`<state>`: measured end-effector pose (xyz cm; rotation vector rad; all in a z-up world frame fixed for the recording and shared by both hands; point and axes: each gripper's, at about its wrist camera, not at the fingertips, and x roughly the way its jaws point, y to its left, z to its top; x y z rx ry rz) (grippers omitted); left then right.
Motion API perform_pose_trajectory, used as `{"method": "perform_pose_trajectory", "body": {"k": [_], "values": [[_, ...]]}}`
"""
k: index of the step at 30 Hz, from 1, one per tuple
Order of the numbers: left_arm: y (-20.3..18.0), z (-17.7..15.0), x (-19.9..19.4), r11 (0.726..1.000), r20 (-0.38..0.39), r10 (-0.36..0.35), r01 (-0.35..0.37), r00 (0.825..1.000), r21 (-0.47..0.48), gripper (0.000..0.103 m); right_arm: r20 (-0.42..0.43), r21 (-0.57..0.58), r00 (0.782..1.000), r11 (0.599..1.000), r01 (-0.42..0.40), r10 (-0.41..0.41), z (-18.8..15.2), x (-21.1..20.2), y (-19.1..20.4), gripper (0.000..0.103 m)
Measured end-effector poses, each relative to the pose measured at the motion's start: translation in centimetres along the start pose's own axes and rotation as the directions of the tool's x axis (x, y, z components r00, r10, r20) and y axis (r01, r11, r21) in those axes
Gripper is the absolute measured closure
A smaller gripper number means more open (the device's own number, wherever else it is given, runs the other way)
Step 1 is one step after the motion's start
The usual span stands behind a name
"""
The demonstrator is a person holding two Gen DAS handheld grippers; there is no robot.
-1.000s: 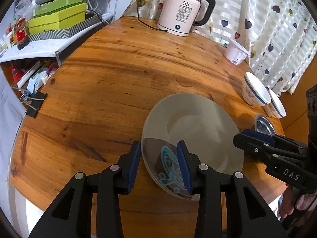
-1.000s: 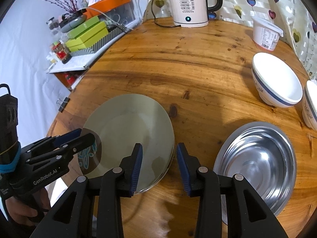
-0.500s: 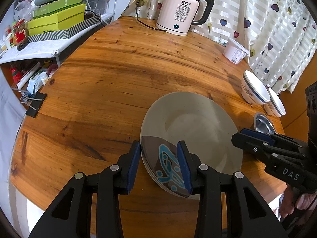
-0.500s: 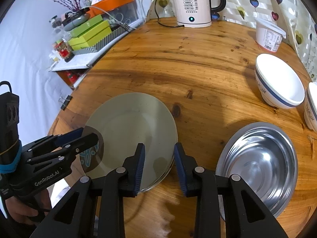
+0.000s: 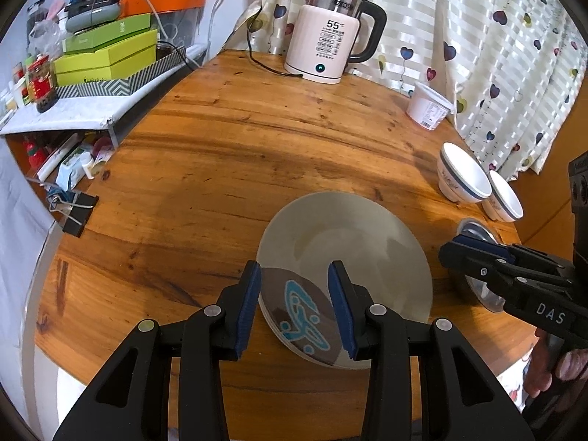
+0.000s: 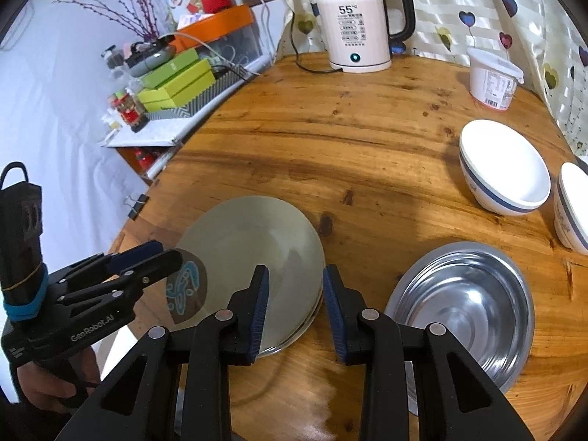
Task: Organize plates and bowls
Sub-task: 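Open the left gripper and release the beige plate on the stack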
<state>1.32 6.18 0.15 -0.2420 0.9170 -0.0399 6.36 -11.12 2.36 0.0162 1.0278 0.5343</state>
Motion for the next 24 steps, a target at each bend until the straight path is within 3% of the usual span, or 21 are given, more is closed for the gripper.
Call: {"method": "perform_pose_trajectory", "body": {"k": [13,24], "values": [[-1.2,0.0,-0.4,1.0,-0.001,-0.012,0.012,1.0,0.022,0.064,0.039,-0.036,0.997,0.997,-0.067,0.069,-0.4,-1.7,0.8,0.073],[-3.5,1.1,-0.2,0.996,-0.005,-0.044,0.044,0.999,0.073,0.064,0.102,0.004,0.99,0.996,-0.094,0.093,-0.5,-4.2,-1.5,0.073]]}}
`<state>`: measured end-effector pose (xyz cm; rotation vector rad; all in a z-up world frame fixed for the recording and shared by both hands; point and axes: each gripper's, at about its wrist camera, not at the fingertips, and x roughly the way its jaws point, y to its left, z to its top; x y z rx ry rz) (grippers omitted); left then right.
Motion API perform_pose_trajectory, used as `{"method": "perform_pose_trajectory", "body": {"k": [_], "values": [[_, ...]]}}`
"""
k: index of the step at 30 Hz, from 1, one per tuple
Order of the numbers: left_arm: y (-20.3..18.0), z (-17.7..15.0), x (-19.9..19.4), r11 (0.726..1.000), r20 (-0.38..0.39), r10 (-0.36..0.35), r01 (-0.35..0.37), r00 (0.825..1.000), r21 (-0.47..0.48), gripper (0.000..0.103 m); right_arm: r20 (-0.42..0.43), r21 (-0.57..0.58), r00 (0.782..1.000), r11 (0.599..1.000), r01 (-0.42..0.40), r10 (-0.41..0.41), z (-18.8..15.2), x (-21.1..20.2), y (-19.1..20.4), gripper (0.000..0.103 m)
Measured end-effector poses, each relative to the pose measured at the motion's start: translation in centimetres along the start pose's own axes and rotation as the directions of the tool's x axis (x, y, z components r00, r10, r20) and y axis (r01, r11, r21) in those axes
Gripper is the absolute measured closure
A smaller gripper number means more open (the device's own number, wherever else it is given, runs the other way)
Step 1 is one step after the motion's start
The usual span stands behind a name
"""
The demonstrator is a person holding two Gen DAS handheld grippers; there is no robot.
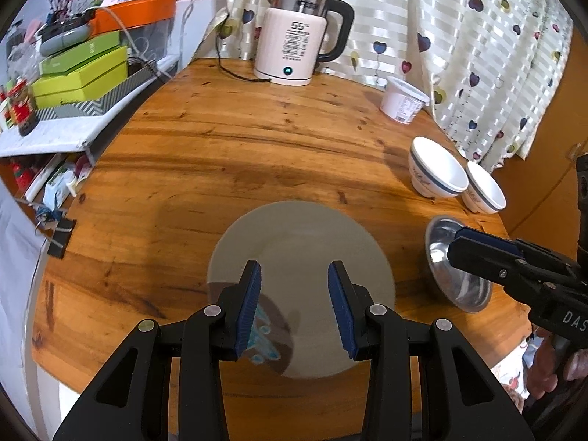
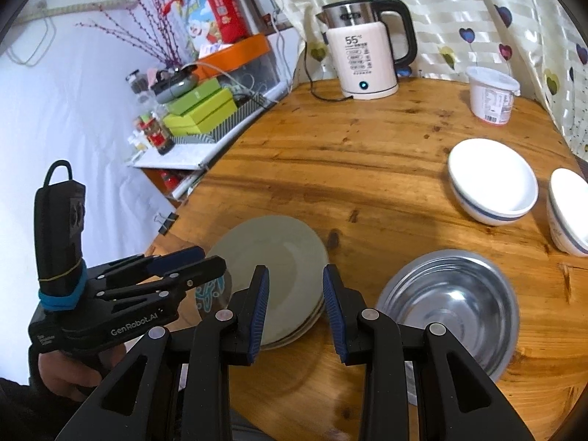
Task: Organize plates and bowls
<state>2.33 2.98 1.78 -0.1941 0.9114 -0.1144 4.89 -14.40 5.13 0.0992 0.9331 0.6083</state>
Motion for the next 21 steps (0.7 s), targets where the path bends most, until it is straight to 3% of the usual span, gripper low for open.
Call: {"method": "perform_pose_trajectory", "body": {"k": [13,21], "values": [[-4.4,2.2,1.0,0.994,-0.012,-0.051,0.052,0.999,0.098,0.064,0.085,0.06,0.996,0.998,0.022,-0.027,0.0,-3.6,-4.5,0.073],[-7.5,3.9,2.3,0.984,-0.029,-0.081,0.084,0.996,0.155,0.064,0.093,0.155,0.99,0.984,0.088,-0.103,-0.4,-4.9,-8.6,0.073]]}}
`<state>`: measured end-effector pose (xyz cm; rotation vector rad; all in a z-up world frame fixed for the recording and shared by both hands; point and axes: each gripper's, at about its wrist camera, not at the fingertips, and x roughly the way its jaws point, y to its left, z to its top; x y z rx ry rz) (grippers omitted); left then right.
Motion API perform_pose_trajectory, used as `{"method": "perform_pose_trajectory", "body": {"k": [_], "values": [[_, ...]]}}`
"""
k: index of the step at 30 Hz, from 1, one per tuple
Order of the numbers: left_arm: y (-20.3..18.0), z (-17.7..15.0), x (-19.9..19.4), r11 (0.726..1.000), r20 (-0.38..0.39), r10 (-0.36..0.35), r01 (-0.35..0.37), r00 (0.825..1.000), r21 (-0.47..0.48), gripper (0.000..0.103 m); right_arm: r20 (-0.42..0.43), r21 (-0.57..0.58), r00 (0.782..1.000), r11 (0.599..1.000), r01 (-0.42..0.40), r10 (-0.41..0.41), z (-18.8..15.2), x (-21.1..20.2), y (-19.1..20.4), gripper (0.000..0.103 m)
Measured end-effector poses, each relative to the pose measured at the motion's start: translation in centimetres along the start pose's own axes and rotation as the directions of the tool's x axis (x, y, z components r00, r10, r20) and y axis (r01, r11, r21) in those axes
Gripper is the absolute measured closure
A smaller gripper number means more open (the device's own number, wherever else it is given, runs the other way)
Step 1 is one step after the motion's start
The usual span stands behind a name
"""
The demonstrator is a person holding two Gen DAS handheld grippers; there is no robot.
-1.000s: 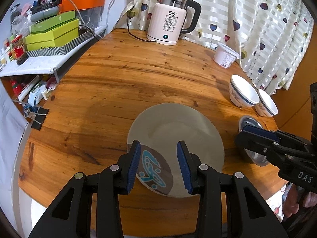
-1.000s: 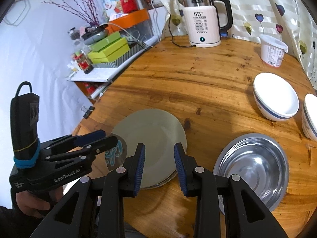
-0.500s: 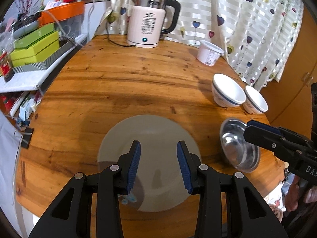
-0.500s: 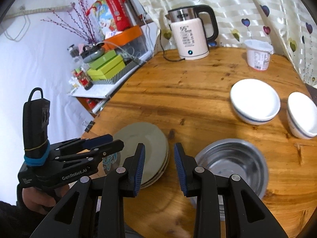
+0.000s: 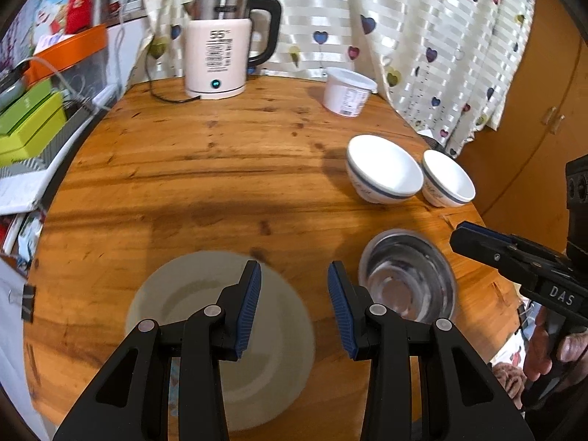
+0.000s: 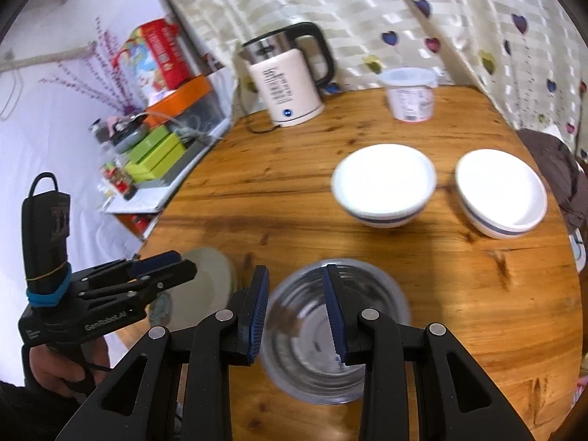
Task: Organize plates and bowls
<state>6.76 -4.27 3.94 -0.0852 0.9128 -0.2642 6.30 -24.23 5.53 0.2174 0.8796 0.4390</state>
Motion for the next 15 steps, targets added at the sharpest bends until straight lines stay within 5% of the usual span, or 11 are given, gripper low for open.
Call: {"method": "perform_pose_trajectory", "body": {"k": [15], "values": [[-3.2,3.6,3.2,0.997,-0.018,-0.062,0.063,0.998,0.04,0.064,0.008,0.075,0.998,0.996,0.055,-0.056,0.9,-0.2,-4.4,0.073]]}}
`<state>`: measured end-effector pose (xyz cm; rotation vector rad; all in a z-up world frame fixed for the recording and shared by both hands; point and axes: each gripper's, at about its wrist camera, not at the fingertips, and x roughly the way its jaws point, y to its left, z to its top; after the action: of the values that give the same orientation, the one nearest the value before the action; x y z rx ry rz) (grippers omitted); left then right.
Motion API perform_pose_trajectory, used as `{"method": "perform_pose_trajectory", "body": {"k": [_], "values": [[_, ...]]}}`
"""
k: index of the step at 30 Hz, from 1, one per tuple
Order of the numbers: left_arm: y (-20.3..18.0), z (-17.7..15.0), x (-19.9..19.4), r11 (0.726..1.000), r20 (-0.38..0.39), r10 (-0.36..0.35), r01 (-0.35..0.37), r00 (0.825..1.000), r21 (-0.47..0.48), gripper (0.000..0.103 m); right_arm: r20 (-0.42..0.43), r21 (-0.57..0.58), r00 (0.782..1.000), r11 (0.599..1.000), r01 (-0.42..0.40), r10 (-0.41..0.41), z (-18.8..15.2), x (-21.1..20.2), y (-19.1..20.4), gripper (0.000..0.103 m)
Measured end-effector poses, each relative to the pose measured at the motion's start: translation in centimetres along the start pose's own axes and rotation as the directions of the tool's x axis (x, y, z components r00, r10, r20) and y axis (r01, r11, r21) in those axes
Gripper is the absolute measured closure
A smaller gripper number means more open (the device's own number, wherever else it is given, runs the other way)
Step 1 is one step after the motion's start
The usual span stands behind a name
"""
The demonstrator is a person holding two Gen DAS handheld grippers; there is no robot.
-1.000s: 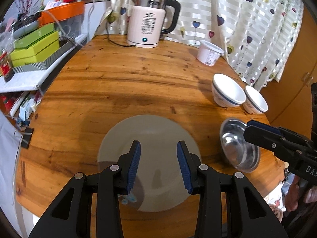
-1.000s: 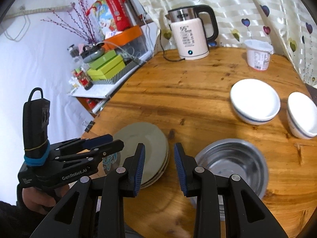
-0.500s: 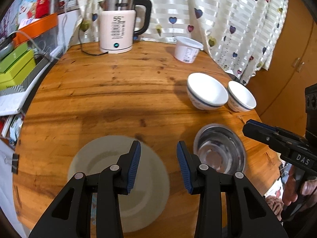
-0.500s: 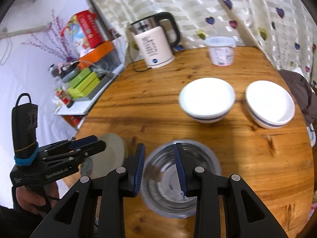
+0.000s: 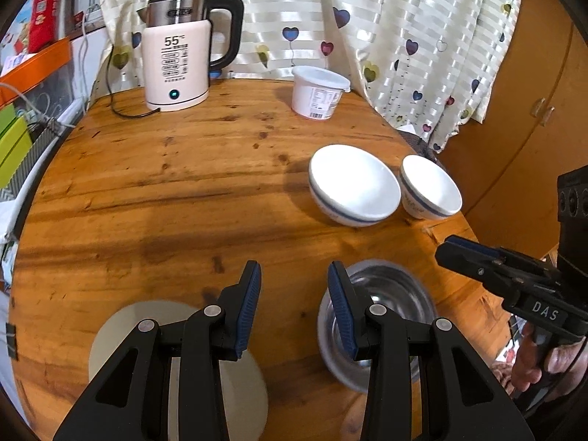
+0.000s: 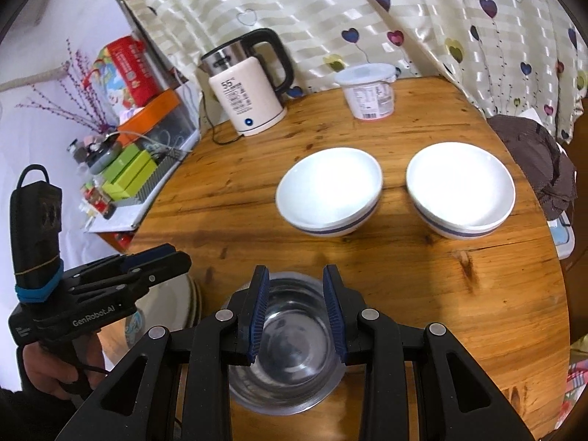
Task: Organize plates and bowls
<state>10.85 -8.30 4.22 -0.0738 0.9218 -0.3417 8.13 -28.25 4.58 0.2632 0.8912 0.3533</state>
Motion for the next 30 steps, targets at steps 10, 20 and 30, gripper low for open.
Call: {"method": "perform_pose_trajectory", "body": {"k": [10,20,30], "values": [[-1.1,2.6,2.9,0.999,-0.023,-0.052,0.052,0.998,-0.003,0.064,-0.013,0.055,0.999,0.998,0.034,-0.034,1.9,1.8,-2.3,0.073],[-1.4,4.5,6.1,0.995,-0.046,-0.091,0.09,0.995,-0.033,0.064,-0.025,0.115,0.998,0.992,0.057,-0.055,3.6,4.0,-4.5,0.073],[-1.2,5.6,8.7,0.992,-0.063,-0.112,0.108,0.992,-0.068,0.064,-0.035,0.145,0.998,0.987,0.064,-0.06,4.8,5.9,-5.6,0.073]]}}
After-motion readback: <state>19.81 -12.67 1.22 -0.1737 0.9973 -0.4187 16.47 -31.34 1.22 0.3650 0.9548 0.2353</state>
